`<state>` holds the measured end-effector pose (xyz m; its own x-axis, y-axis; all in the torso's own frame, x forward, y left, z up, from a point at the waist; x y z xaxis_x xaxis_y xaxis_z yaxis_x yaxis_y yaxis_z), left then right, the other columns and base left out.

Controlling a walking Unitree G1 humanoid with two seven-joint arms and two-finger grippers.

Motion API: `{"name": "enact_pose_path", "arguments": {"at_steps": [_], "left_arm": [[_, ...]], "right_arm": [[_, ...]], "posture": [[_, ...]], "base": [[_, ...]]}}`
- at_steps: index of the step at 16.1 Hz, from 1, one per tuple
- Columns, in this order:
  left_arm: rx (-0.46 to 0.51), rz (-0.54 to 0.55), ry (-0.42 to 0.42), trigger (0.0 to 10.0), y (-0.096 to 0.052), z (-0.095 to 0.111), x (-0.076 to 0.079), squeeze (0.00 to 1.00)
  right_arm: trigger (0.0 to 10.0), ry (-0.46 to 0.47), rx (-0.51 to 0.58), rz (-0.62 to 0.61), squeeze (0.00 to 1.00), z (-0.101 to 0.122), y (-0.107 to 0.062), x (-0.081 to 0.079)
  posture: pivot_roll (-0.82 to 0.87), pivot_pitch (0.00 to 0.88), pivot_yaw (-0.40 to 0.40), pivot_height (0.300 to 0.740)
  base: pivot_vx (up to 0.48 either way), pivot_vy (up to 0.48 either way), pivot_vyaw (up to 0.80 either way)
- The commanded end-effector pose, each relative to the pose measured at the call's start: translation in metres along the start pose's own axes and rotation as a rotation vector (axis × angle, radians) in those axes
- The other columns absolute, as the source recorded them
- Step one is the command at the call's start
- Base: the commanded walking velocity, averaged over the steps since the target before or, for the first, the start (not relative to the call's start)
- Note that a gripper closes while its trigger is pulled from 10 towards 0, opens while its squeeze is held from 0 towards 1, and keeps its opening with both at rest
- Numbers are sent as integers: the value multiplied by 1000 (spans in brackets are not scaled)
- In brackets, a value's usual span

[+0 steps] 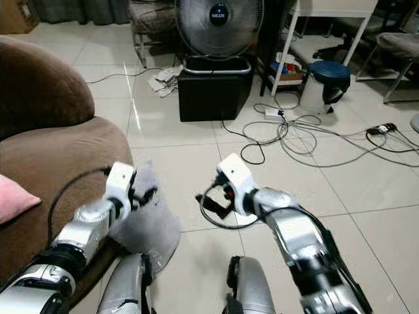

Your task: Move the pillow to the sofa from floor

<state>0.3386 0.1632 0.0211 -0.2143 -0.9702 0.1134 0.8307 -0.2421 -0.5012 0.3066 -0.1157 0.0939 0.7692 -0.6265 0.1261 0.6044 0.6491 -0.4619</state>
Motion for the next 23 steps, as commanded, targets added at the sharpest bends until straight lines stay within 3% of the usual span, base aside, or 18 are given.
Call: {"name": "enact_pose_path", "arguments": {"at_steps": [1,3,7,11,15,18,20,23], "left_arm": [[-8,33,-13,10000,2,0,-3,1000],[-44,119,-43,10000,1,-10,-12,1000],[-39,166,-60,10000,1,-13,-14,1000],[45,323,61,10000,-6,-7,-35,1000],[69,404,198,10000,-15,-6,-51,1000],[71,459,224,10000,-21,-6,-64,1000],[8,497,234,10000,-27,-16,-76,1000],[-15,617,270,10000,-44,-22,-101,1000]], "right_arm": [[10000,-5,3,-15,0,3,-6,2],[10000,-16,6,-17,0,5,-12,-2],[10000,-25,-14,-32,0,3,-21,-6],[10000,-41,-47,-50,0,1,-37,-13],[10000,-71,-63,-47,0,5,-46,-16],[10000,-74,-70,-32,0,3,-48,-20],[10000,-80,-75,-24,0,2,-48,-23],[10000,-90,-61,-29,0,6,-48,-24]], "posture": [[-7,45,-23,569],[-33,115,-37,569],[-80,178,-45,569],[-158,251,-70,569],[-206,303,-124,569],[-200,313,-142,569],[-208,321,-137,569],[-224,327,-124,569]], "base": [[0,0,0],[0,0,0],[0,0,0],[0,0,0],[0,0,0],[0,0,0],[0,0,0],[0,0,0]]}}
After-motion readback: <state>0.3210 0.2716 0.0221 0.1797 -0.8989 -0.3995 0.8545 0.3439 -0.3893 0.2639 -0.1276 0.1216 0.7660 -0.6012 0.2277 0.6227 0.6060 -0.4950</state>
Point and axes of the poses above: a point about 5 cm out from each wrist's last joint towards the gripper, its own y axis pointing out of the wrist towards the gripper, its own z axis along the axis of the wrist's last joint, x = y × z, the point moved 2 cm from there along y, pointing out of the wrist towards the gripper, and after that the axes turned 8 degrees about -y, right-handed, at the moved point
